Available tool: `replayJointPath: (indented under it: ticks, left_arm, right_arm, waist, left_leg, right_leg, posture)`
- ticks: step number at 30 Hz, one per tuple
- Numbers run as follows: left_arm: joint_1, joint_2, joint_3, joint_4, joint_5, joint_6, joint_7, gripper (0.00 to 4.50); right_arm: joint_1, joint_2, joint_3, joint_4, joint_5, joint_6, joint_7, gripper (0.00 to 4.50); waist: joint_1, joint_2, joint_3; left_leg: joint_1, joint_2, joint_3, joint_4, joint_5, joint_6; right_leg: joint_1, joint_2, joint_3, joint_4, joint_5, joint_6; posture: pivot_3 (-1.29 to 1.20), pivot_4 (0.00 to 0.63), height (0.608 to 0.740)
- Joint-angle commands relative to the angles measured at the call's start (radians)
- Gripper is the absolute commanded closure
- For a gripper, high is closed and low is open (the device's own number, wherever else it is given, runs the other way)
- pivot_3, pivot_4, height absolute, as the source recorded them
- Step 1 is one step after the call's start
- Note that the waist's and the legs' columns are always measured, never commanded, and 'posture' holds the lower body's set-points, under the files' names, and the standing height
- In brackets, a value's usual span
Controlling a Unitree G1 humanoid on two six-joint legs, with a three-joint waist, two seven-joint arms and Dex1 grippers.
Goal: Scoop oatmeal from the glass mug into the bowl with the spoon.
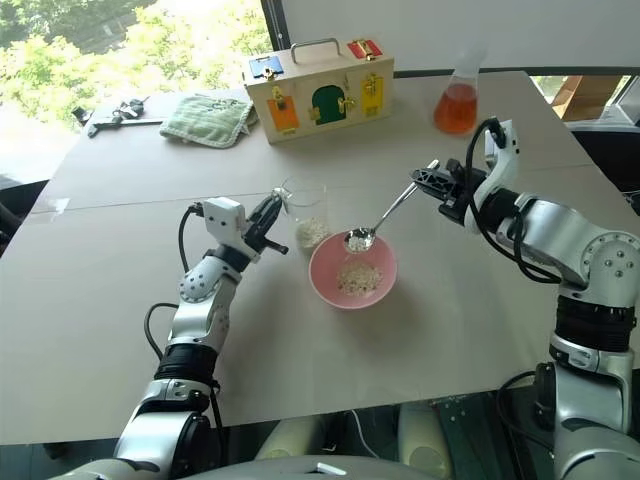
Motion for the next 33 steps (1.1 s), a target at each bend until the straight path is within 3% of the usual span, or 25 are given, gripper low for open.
replayJointPath:
  ticks: [1,10,22,25,28,33]
  left_arm:
    - [-0.013,0.004,-0.01,0.014,0.007,-0.012,-0.015,4.49]
    - [-0.013,0.007,-0.005,0.029,0.009,-0.021,-0.023,4.49]
    - [-0.007,0.0,-0.013,0.029,0.012,-0.023,-0.026,4.49]
    - [0.0,-0.002,-0.015,0.026,0.014,-0.026,-0.025,4.49]
    - [0.003,-0.004,-0.018,0.023,0.016,-0.027,-0.022,4.49]
    - [0.002,-0.005,-0.019,0.025,0.018,-0.031,-0.017,4.49]
  right_arm:
    - [-0.04,-0.054,0.073,-0.101,-0.163,0.009,0.151,4.5]
    - [-0.18,-0.205,0.286,-0.322,-0.564,-0.025,0.584,4.5]
    - [-0.177,-0.321,0.398,-0.449,-0.904,-0.213,1.067,4.5]
    - [-0.159,-0.292,0.355,-0.424,-0.889,-0.172,1.041,4.5]
    - [-0.176,-0.199,0.232,-0.294,-0.77,-0.06,0.902,4.5]
    - [-0.343,-0.012,0.055,-0.092,-0.593,0.015,0.648,4.5]
  waist:
    - [0.001,0.0,0.0]
    - [0.004,0.0,0.0]
    - [0.008,-0.001,0.0]
    - [0.009,-0.002,0.0]
    - [0.009,-0.003,0.0]
    - [0.006,-0.002,0.0]
  left_leg:
    - [0.0,0.0,0.0,0.0,0.0,0.0]
    - [-0.001,0.0,-0.001,0.0,0.0,0.0]
    - [-0.001,0.0,-0.001,0.001,0.0,0.0]
    - [-0.001,0.0,-0.001,0.001,0.0,0.0]
    - [-0.001,0.0,-0.001,0.001,0.0,0.0]
    - [-0.001,0.0,-0.001,0.002,0.0,0.0]
  right_leg:
    - [0.0,0.0,0.0,0.0,0.0,0.0]
    - [0.0,0.0,-0.002,-0.001,0.0,0.0]
    - [0.0,-0.001,-0.002,-0.001,0.0,0.0]
    - [0.0,-0.001,-0.002,-0.001,0.0,0.0]
    - [0.0,-0.001,-0.002,-0.001,0.0,0.0]
    - [0.0,-0.001,-0.001,0.0,0.0,0.0]
  posture:
    - [0.0,0.15,0.74]
    - [0.0,0.15,0.74]
    - [0.0,0.15,0.74]
    - [0.0,0.15,0.74]
    - [0.0,0.15,0.74]
    - [0.0,0.15,0.74]
